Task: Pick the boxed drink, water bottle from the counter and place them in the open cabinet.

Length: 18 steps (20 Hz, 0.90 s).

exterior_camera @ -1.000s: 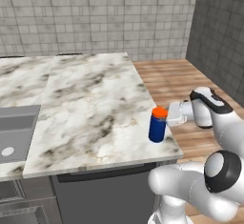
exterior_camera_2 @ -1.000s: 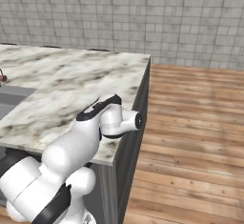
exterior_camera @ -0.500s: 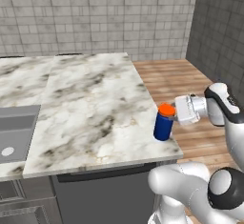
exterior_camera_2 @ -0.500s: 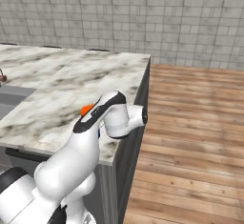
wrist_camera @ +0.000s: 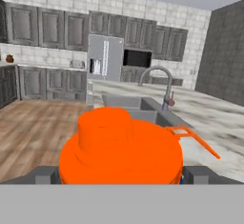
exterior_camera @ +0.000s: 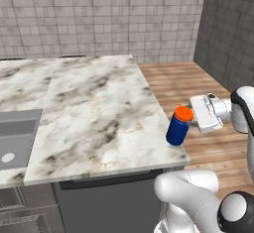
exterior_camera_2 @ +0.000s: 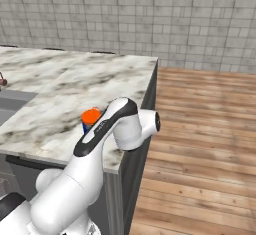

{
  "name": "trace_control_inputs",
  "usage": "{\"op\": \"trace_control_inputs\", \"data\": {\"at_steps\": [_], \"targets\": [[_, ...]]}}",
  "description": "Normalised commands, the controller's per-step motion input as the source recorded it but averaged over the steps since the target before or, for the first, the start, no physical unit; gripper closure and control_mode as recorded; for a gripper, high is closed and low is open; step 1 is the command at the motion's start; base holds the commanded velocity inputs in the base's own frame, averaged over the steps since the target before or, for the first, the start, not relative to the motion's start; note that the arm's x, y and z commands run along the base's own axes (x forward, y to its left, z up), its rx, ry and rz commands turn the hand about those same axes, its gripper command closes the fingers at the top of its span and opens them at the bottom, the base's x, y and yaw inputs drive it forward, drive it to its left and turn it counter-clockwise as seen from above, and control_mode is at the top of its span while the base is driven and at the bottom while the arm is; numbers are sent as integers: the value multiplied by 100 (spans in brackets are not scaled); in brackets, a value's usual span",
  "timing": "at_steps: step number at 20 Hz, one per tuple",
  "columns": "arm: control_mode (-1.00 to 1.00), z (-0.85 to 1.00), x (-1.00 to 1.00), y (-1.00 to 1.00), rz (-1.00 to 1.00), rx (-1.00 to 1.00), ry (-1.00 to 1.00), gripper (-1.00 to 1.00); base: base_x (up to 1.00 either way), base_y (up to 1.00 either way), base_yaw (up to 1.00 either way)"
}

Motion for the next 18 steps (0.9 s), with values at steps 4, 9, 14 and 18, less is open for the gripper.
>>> {"op": "trace_control_inputs", "data": {"at_steps": [4,9,14,18], "targets": [[-100,38,-27,-7,0,0,0,100,0,0,0],[-100,33,-30,-3,0,0,0,100,0,0,0],[-100,15,-38,-1,-2,0,0,100,0,0,0],[-100,17,-40,-1,-2,0,0,100,0,0,0]]}}
